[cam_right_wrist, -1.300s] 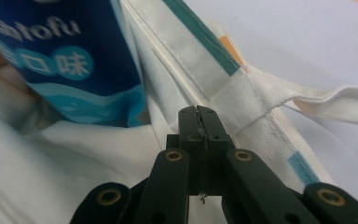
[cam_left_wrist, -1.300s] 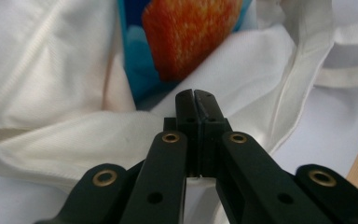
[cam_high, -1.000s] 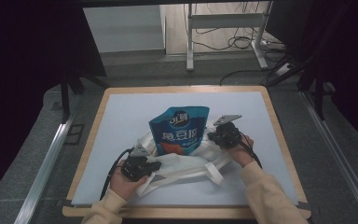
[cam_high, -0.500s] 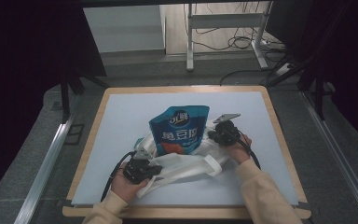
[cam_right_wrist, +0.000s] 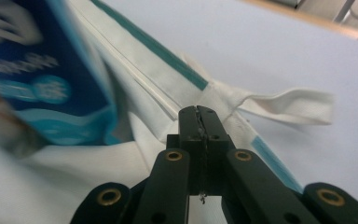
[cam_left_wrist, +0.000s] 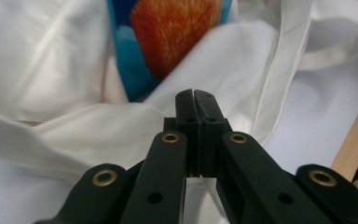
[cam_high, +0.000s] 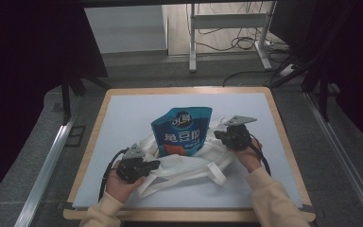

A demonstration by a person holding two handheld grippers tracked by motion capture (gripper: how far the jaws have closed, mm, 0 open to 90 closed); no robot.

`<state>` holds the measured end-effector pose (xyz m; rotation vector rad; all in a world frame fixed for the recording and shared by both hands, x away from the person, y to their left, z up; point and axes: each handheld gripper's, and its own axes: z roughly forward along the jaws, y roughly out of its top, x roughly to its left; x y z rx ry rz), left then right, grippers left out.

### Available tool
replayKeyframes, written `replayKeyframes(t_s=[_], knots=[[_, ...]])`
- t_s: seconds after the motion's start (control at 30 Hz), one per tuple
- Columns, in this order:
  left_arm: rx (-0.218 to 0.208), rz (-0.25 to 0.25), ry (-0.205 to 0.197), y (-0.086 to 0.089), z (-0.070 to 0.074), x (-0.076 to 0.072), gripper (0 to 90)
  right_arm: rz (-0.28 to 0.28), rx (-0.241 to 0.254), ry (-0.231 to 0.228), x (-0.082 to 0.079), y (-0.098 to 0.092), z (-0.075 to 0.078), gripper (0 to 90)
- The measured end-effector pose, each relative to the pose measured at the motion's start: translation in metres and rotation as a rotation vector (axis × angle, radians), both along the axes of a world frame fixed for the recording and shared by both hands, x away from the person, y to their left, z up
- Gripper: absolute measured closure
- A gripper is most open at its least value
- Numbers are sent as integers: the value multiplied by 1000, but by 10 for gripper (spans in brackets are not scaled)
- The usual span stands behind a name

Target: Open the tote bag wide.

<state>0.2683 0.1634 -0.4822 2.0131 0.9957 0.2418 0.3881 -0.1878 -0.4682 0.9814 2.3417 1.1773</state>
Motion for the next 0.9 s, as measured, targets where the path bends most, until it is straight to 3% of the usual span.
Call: replayKeyframes(t_s=[0.13,0.3,0.5,0.6,0.67,0.8,0.9], knots=[[-20,30,-25,11,6,-4,896,3,43,-40,-16,-14,12,891],[-44,66,-45,26,10,-8,896,21,89,-79,-39,-38,13,891],[-38,111,-55,44,6,-13,897,-5,109,-91,-55,-64,13,872],[-39,133,-49,52,1,-14,891,-19,98,-74,-61,-77,7,832],[-34,161,-51,56,-3,-15,844,-23,95,-53,-64,-87,2,776],[-9,237,-69,63,-11,-14,643,-64,103,-43,-71,-104,-7,665],[-7,261,-78,64,-11,-14,538,-74,105,-31,-74,-111,-17,621]])
